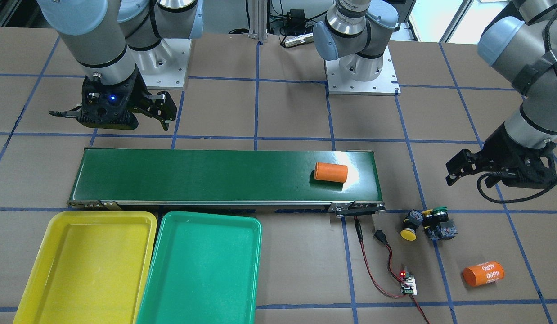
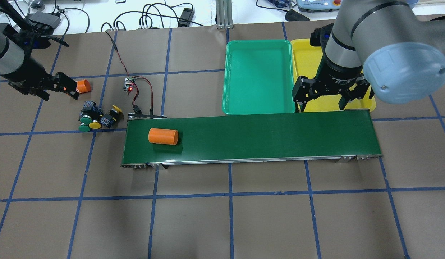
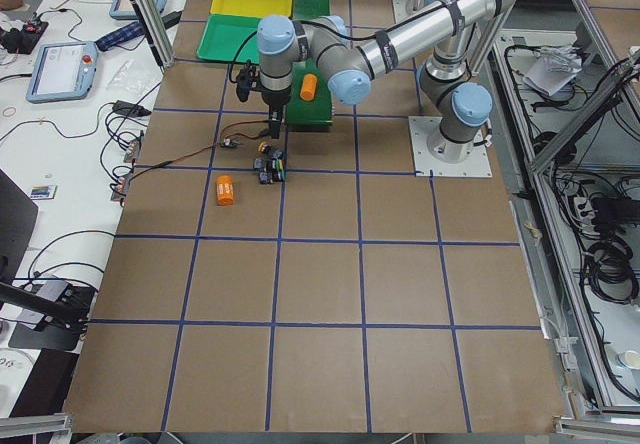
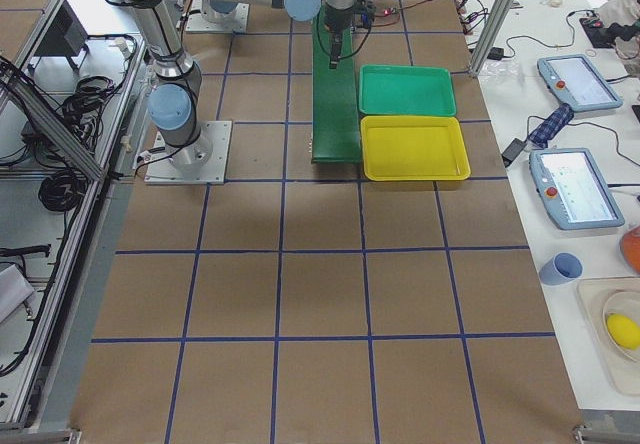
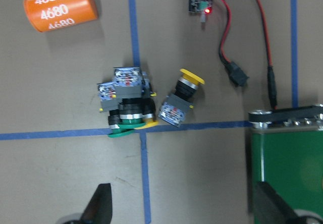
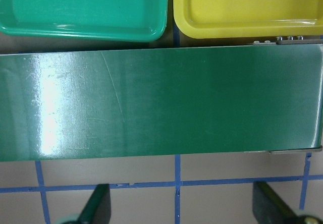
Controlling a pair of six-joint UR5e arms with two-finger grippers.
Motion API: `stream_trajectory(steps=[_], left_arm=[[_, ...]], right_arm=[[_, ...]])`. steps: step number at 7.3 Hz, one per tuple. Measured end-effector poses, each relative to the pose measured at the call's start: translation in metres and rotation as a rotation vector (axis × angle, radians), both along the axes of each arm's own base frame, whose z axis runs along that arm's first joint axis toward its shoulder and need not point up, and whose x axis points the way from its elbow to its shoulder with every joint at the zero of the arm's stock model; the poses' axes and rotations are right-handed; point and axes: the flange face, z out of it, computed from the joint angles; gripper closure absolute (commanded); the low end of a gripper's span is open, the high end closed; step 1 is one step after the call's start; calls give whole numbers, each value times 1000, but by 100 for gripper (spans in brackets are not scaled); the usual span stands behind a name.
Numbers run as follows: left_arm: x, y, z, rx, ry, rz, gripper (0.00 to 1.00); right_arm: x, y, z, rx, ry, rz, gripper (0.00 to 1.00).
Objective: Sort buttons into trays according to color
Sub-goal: 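Grasp the second orange cylinder with the left gripper while the right gripper lowers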
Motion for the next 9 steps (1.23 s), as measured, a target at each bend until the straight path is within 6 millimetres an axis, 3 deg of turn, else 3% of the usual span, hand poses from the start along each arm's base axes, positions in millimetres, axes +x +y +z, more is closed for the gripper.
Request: stream_trajectory(steps=[1,3,4,7,9], left_arm=[[10,-13,-5,-11,-8,-9,0],[31,-49,8,-57,-38,-17,0],[45,-66,5,-63,-44,-11,0],[93,-108,-29,-51,-28,38,0],[106,-133,-64,-22,-3,120,0]], right_arm=[[0,0,-2,3,-1,-1,0],[0,0,-4,7,-1,-1,0],[0,1,-5,8,0,-1,0],[-1,6,-16,22,0,-1,0],[-1,10,-27,14,-1,-1,0]])
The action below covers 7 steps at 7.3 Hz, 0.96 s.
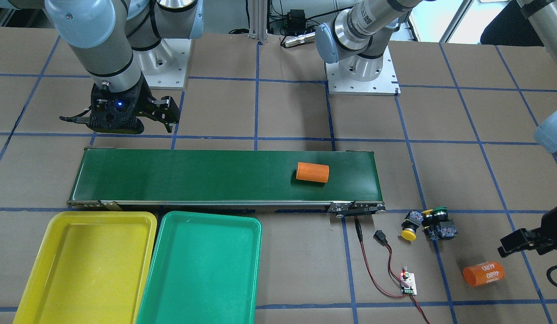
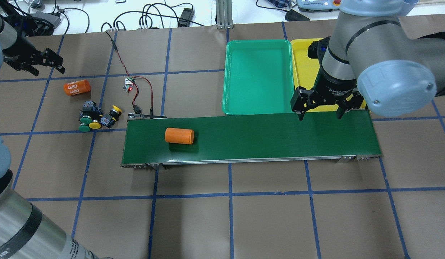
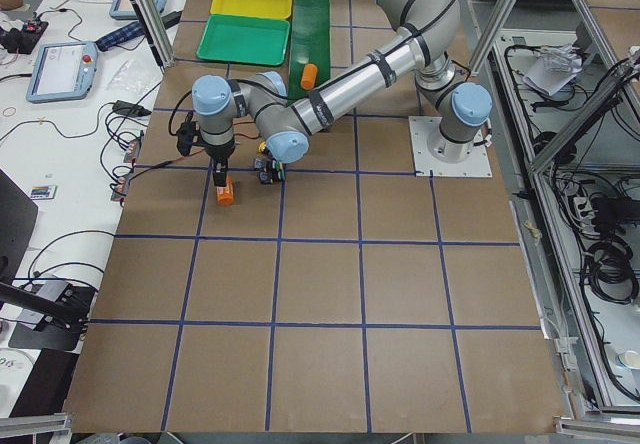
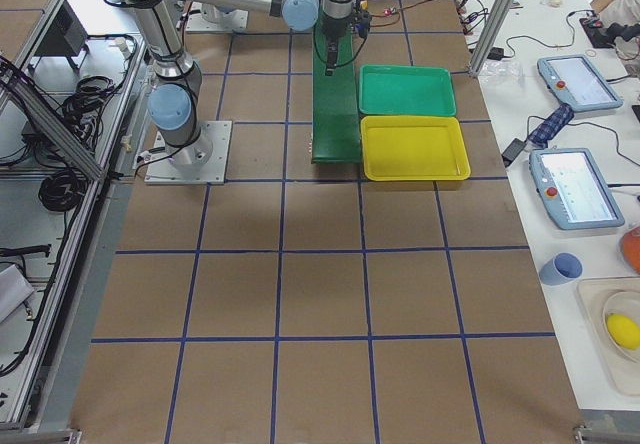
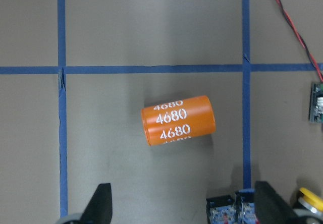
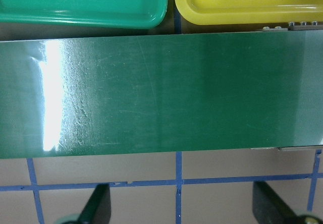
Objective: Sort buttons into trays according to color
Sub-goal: 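Grasp the second orange cylinder with the left gripper while the right gripper lowers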
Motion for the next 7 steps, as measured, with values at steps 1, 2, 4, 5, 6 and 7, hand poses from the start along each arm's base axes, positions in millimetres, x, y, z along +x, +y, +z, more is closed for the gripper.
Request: stream_trajectory(steps=[1,2,4,5,6,7], left_arm=[[-2,-10,-19,18,14,41,0],[-6,-21,-32,27,18,71,0],[-13,-35,-44,41,-7,86,0],[-12,-37,-50,49,-22,84,0],[-12,-39,-57,57,-27,84,0],[-12,-40,-64,64,-23,83,0]], right_arm=[[0,1,-5,-7,0,0,0],[0,2,-8,-12,-1,1,0],[0,2,-10,-14,-1,2,0],[0,2,-11,-14,-1,2,0],[0,3,-11,-14,-1,2,0],[0,3,-11,-14,-1,2,0]])
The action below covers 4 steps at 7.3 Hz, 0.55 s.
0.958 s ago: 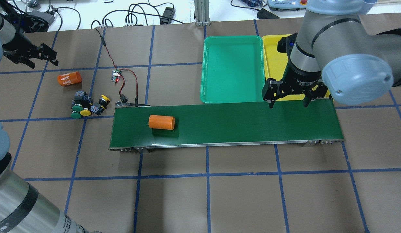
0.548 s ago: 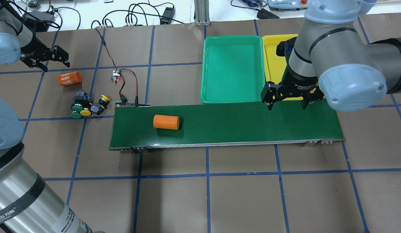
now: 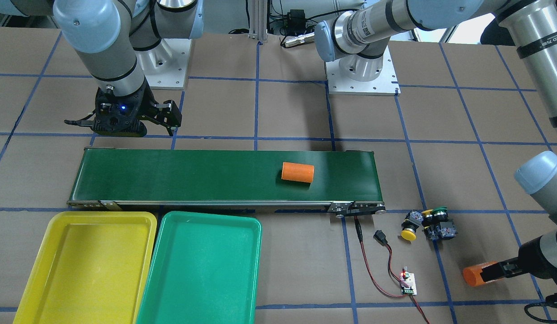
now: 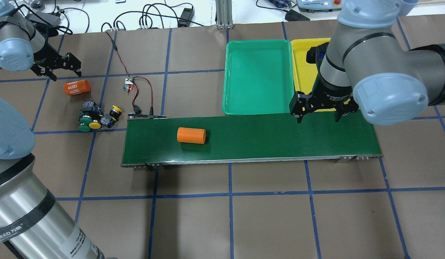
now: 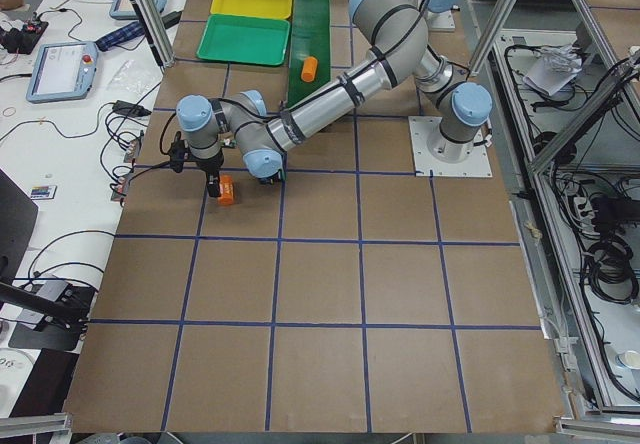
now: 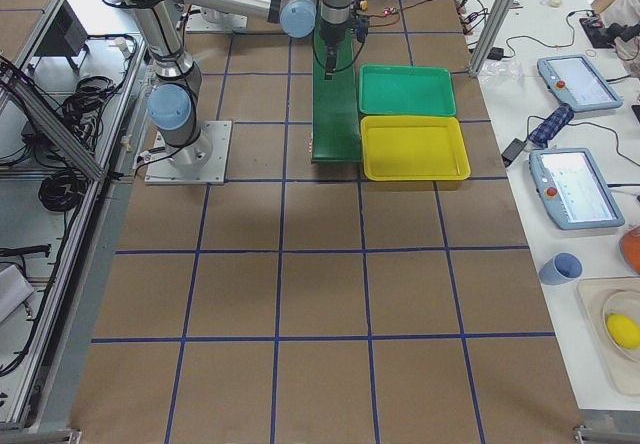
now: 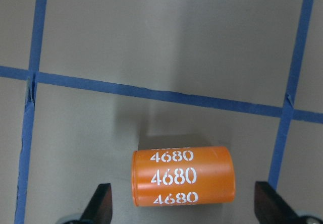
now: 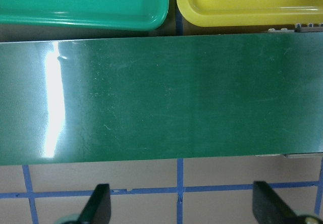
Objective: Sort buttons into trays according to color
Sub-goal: 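Grasp the second orange cylinder with the left gripper while the right gripper lowers, then lift and carry the second orange cylinder with the left gripper to the belt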
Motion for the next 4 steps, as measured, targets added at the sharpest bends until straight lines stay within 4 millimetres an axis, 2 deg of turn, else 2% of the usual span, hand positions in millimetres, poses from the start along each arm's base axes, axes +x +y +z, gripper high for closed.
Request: stream_trajectory(steps=[2,4], left_arm=[[0,-2,-13,12,7,-3,0],[0,-2,-19,17,11,-4,0]], right_arm=[[0,1,-2,3,0,0,0],[0,7,-12,-3,0,1,0]])
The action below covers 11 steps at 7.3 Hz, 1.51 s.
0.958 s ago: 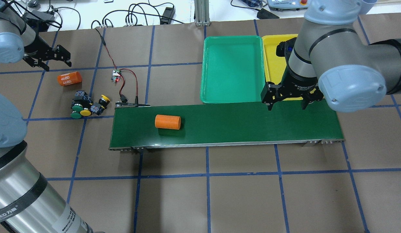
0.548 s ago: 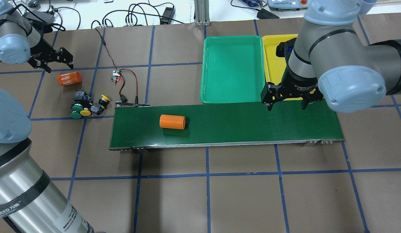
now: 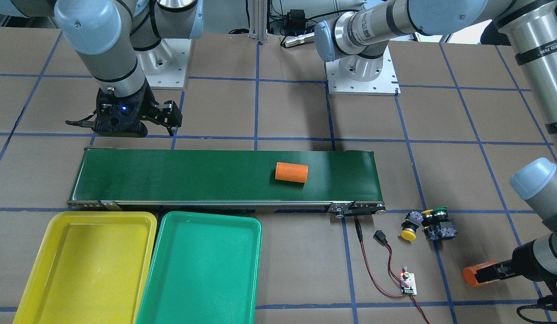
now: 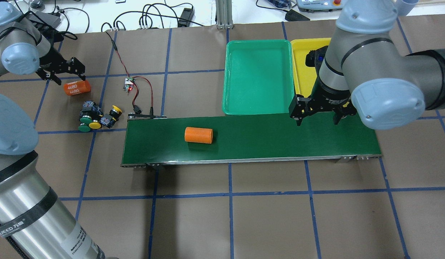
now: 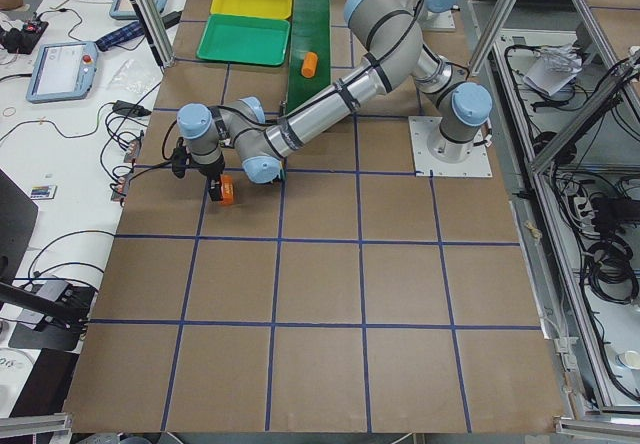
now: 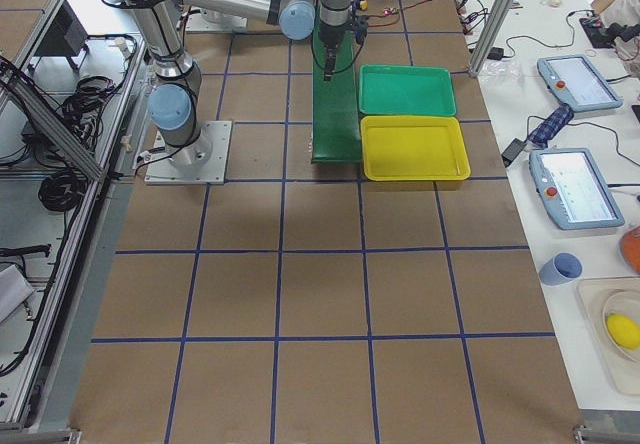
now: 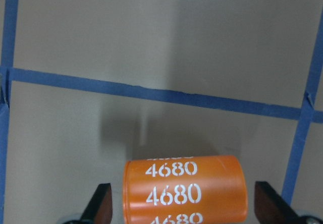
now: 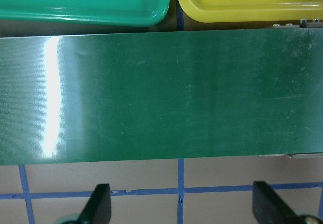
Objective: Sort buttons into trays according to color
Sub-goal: 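Lift and carry the second orange cylinder with the left gripper to the belt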
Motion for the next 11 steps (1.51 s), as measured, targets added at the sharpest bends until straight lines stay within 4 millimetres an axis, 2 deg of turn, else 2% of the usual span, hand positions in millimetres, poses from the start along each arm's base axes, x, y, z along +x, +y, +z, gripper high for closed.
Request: stream_trajectory(steps=[2,6,7,8,10,11], left_arm=[[0,0,-4,3,3,-1,0],[1,-1,-17,19,11,0,0],[1,-1,-21,24,14,0,11],[1,-2,-23,26,15,1,99],[1,-5,-23,22,14,-1,100],[-3,-6,-15,14,10,-5,100]], right_arm=[[0,11,-14,-32,-4,0,0],[0,14,-18,-56,-6,0,0],[0,14,-18,-57,-6,0,0],[0,14,-18,-57,-5,0,0],[0,14,-18,-56,-5,0,0],[0,14,-18,-56,-5,0,0]])
